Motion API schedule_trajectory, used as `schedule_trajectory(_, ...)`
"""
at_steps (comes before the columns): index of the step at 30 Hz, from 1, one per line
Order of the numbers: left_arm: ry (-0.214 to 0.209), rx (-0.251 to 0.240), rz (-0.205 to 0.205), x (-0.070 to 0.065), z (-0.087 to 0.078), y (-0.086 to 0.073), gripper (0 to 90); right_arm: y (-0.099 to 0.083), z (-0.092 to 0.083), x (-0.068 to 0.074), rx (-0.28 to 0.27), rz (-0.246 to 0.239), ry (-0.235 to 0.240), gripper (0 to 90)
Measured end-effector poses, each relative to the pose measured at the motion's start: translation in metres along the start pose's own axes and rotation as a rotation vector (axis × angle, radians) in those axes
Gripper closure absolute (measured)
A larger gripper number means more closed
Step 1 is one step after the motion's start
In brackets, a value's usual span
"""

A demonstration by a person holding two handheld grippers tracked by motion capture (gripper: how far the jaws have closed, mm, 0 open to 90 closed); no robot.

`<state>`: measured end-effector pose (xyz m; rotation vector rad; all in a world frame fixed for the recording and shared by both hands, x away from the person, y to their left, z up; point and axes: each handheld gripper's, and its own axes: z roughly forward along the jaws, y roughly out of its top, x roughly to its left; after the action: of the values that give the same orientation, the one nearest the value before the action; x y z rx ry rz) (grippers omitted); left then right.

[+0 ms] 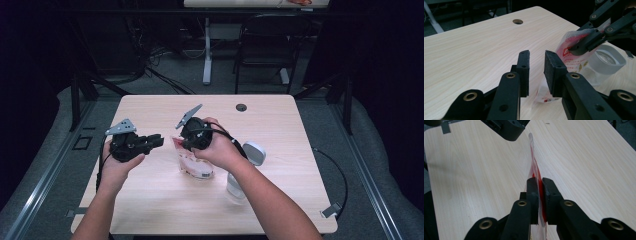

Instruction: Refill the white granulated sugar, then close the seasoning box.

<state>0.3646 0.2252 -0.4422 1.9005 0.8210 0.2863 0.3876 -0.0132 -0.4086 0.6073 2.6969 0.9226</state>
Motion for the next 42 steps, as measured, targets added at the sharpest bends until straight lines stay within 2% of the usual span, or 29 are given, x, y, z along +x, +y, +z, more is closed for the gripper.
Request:
schedule_trajectory(10,-0.002,0.001,0.0,0.0,0.0,0.0,74.6,0.003,0.002,-0.002,0.015,0.0,0.0,83.6)
schedule_trajectory(15,0.0,0.002,-0.005,0.001,0.0,-0.001,74.1,0.004,0.002,-0.002,0.022,-0.003,0.008,88.6)
schedule_trajectory(22,0.004,0.01,-0.001,0.001,0.001,-0.001,72.4,0.003,0.002,-0.003,0.018,-0.02,0.008,89.8)
schedule_trajectory(27,-0.003,0.018,0.006,0.0,0.004,-0.002,68.8,0.002,-0.001,-0.004,0.027,-0.034,-0.001,89.9)
schedule_trajectory(30,-0.017,0.019,-0.002,0.001,0.006,-0.003,64.5,-0.002,-0.004,-0.007,0.01,-0.013,-0.001,90.0)
schedule_trajectory(33,-0.037,0.035,0.01,0.0,0.008,-0.003,62.7,-0.005,-0.008,-0.01,0.001,-0.003,0.003,90.0)
schedule_trajectory(38,-0.044,0.038,0.026,-0.001,0.01,-0.003,59.0,-0.007,-0.018,-0.012,-0.024,0.01,0.015,89.9)
schedule_trajectory(42,-0.053,0.03,0.022,-0.001,0.011,-0.005,55.7,-0.007,-0.023,-0.011,-0.028,0.006,0.015,89.9)
